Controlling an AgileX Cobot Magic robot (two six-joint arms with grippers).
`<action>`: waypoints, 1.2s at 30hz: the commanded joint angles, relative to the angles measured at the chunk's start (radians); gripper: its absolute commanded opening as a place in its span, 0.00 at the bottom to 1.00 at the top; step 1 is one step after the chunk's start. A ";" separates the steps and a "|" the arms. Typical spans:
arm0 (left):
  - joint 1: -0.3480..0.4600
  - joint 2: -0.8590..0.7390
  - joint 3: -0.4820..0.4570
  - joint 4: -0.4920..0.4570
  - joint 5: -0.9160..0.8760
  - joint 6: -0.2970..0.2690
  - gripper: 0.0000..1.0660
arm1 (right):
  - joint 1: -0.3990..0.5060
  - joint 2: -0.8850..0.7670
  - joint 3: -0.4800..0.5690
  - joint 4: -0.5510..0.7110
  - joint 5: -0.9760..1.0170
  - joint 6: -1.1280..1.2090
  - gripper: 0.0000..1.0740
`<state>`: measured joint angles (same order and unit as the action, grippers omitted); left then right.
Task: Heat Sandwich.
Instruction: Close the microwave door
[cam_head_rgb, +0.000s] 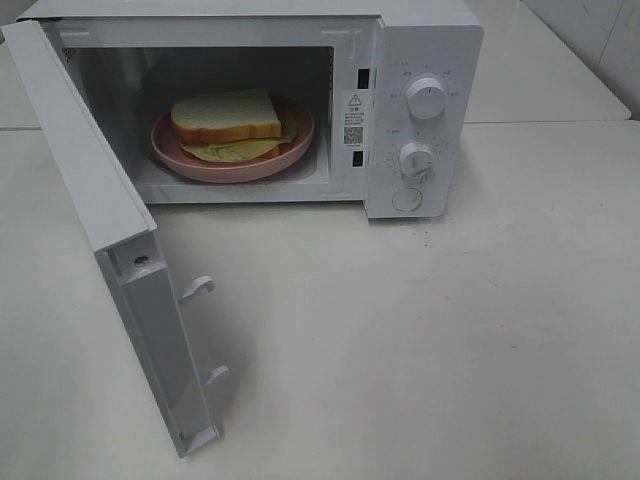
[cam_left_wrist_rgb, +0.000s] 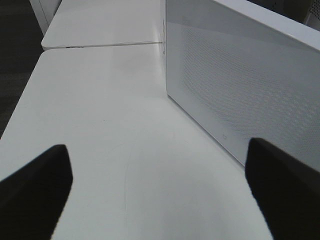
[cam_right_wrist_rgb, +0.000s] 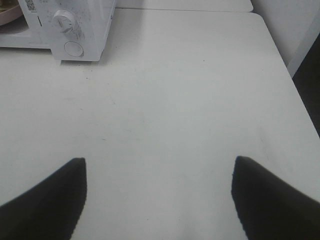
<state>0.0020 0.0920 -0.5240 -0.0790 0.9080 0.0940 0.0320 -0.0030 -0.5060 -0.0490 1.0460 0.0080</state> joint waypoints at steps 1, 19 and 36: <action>0.004 0.036 -0.006 -0.009 -0.055 -0.008 0.64 | -0.003 -0.028 0.001 0.005 -0.010 -0.008 0.71; 0.004 0.295 0.259 -0.020 -0.750 0.060 0.00 | -0.003 -0.028 0.001 0.005 -0.010 -0.008 0.71; -0.027 0.679 0.373 -0.005 -1.338 0.052 0.00 | -0.003 -0.028 0.001 0.005 -0.010 -0.008 0.71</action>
<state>-0.0220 0.7640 -0.1520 -0.0850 -0.3940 0.1540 0.0320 -0.0030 -0.5060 -0.0490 1.0460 0.0080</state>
